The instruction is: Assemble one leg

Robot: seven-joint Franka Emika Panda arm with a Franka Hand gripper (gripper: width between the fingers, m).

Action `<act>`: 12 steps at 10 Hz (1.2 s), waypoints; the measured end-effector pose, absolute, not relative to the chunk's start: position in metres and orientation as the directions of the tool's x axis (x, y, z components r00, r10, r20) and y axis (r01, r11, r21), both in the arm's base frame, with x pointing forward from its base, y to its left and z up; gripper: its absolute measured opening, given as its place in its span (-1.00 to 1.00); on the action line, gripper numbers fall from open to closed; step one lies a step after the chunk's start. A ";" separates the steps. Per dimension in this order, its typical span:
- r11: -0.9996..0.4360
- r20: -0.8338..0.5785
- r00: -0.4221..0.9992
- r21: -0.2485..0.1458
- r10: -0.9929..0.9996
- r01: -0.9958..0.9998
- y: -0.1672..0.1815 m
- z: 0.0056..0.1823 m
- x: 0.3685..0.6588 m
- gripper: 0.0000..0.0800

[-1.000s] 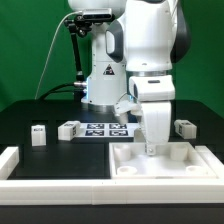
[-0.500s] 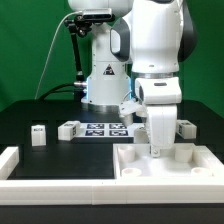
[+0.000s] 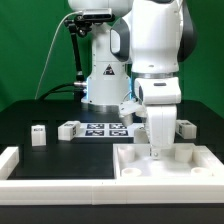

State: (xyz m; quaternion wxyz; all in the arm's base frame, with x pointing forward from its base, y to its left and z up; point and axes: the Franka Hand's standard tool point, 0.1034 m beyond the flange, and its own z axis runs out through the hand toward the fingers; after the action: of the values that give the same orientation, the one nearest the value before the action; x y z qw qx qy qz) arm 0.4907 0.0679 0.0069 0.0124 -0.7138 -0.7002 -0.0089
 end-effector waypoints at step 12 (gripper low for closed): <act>-0.212 0.027 0.211 0.036 0.977 0.977 0.093 0.050 0.459 0.62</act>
Offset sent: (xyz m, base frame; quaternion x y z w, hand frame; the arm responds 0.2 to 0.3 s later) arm 0.0000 0.0000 0.0000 0.0000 0.0000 0.0000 1.0000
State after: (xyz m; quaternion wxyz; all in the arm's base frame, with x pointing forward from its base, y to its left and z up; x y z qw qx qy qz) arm 0.4593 0.0934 0.0503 -0.0053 -0.7783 -0.6275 -0.0219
